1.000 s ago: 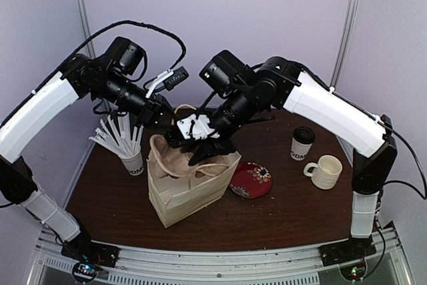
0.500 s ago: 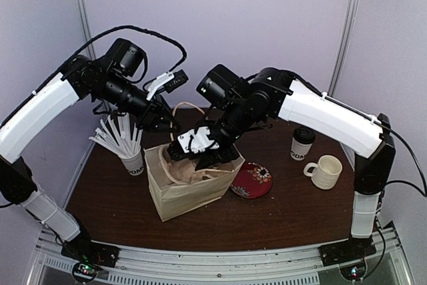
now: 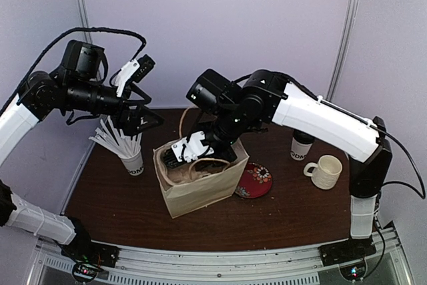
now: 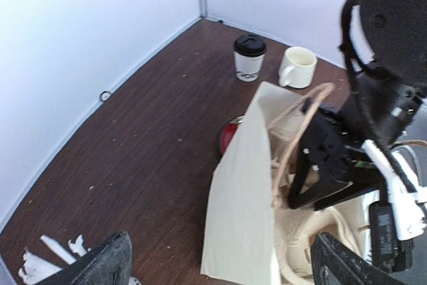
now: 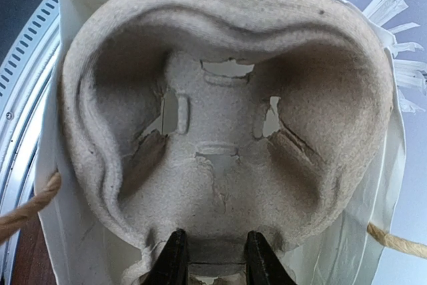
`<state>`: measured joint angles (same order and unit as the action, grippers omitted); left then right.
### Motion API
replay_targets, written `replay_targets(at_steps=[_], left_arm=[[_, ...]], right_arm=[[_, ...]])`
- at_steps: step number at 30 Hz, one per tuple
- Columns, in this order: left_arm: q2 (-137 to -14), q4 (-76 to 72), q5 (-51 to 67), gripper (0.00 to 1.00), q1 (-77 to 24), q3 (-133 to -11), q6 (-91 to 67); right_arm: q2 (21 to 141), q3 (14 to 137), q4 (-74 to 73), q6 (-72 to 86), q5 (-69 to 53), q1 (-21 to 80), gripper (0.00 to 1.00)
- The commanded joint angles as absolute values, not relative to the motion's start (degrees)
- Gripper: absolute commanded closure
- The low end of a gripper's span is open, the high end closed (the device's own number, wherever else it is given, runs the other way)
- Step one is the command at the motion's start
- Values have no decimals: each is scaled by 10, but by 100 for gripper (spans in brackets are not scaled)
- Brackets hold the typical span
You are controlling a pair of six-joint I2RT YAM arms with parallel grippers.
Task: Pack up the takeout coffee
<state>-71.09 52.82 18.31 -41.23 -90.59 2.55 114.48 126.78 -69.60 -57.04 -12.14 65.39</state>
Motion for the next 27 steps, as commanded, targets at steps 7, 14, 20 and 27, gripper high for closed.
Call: replay_targets(at_steps=[7,14,20,27], left_arm=[[-795,486,-7,4,-377,-837,-27],[-899,457,69,10,-357,-831,-6],[-955,457,147,17,-357,-831,26],[-958,467,319,24,-357,-816,61]], right_arm=[[1167,1308,-779,-554,-72,676,77],[1165,1310,-802,-546,-89,678,77],[1160,1318,-828,-544,-120,682,77],[1165,1344,-867,-546,-141,695,76]])
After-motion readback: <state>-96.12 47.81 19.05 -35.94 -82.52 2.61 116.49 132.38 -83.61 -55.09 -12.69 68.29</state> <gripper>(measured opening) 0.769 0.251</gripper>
